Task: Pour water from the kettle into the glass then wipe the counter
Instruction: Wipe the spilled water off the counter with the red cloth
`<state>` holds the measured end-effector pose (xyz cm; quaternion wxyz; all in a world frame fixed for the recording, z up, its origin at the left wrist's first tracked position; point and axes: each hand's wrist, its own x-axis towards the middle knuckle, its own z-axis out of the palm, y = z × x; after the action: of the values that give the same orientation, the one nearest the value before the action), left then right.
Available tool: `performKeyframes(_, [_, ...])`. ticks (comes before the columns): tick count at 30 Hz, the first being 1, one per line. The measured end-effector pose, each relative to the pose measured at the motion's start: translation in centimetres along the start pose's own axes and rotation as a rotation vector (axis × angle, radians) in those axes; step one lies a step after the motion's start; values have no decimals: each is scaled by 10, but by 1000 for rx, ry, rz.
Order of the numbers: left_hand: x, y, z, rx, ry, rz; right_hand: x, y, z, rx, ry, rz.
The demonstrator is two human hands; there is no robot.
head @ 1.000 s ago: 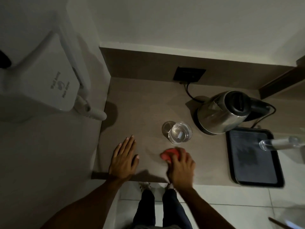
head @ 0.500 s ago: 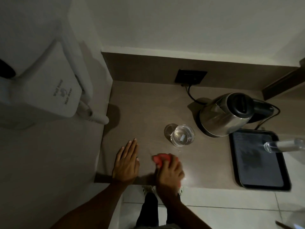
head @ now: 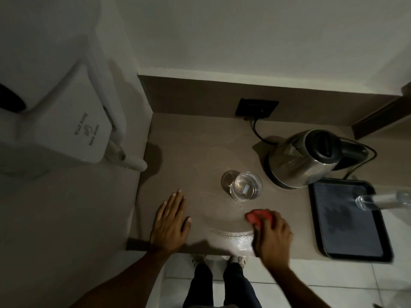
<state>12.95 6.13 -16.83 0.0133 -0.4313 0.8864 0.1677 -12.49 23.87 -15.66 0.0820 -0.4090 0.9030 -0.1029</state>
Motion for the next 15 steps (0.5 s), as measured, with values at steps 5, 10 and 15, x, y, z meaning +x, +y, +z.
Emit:
performKeyframes(5, [1, 3, -5, 38, -34, -10, 41, 18, -12, 25, 58, 226])
performKeyframes(10, [1, 4, -5, 23, -28, -16, -16, -46, 6, 58, 44, 259])
performKeyframes(15, [1, 9, -7, 8, 4, -5, -22, -147, 29, 111, -185, 68])
